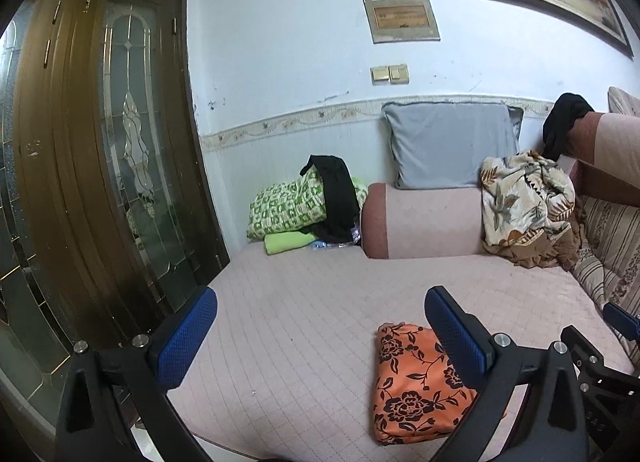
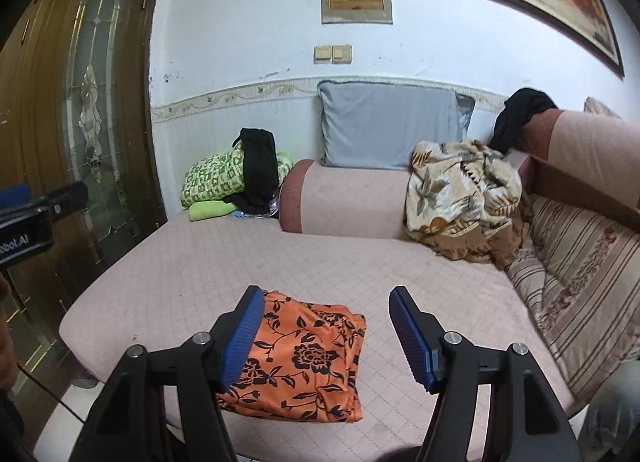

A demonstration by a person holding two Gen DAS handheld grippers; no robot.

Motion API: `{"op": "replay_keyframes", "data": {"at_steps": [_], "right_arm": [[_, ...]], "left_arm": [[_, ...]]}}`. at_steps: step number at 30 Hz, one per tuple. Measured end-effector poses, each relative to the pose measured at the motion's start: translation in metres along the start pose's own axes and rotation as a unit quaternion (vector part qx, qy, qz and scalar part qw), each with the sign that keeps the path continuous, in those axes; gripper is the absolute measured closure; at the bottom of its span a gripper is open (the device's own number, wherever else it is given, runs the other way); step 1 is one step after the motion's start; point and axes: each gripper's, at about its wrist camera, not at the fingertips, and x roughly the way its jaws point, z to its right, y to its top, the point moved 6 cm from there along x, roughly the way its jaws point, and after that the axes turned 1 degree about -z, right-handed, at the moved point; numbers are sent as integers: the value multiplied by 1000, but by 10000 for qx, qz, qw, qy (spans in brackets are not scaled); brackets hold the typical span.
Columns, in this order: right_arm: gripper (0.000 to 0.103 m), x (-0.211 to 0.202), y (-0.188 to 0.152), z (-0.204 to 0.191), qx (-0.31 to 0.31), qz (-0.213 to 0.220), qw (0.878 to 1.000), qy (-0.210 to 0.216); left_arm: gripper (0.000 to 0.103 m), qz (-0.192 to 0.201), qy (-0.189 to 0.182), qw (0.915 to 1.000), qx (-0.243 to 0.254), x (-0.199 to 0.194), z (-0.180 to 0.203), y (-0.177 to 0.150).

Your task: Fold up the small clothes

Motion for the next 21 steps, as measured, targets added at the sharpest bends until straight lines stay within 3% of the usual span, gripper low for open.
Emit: {"op": "replay_keyframes", "data": {"at_steps": [21], "right_arm": [[34, -21, 2, 1, 131, -169, 9995, -231]], "left_arm": [[0, 228, -15, 9997, -117, -42, -10, 5]]}}
